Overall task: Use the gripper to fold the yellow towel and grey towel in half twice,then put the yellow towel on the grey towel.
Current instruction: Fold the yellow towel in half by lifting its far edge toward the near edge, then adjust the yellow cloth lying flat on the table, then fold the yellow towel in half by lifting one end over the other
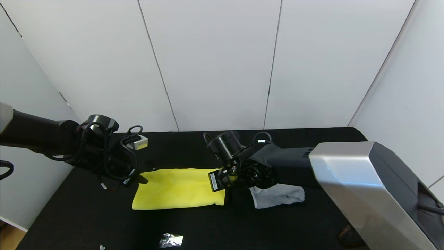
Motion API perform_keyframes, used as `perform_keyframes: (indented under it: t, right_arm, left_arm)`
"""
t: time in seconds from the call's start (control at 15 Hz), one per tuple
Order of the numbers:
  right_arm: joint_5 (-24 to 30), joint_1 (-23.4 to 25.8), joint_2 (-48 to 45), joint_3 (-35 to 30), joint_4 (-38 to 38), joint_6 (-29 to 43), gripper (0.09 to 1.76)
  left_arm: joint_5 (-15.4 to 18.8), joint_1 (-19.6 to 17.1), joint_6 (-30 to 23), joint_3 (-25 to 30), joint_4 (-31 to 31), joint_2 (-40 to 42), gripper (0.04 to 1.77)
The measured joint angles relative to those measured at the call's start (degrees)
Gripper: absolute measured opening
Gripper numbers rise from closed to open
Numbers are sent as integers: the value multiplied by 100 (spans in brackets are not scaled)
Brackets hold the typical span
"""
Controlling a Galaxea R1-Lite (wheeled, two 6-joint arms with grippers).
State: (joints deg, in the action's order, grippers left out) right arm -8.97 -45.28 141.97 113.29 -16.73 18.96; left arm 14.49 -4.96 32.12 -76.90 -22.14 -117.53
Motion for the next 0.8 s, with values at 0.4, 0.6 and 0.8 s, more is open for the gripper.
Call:
perform_keyframes:
  t: [0.4, 0.6, 0.8]
  right_arm:
    - [-79, -41, -33, -6, 11, 4, 132]
    - [-85, -52, -43, -13, 6, 1, 136]
    - [-219, -144, -104, -33, -82, 30, 152]
  left_arm:
    - [-5, 6, -84, -77, -11, 35, 127]
    - [-5, 4, -87, -85, -22, 39, 132]
    - [-95, -105, -137, 72, -156, 74, 151]
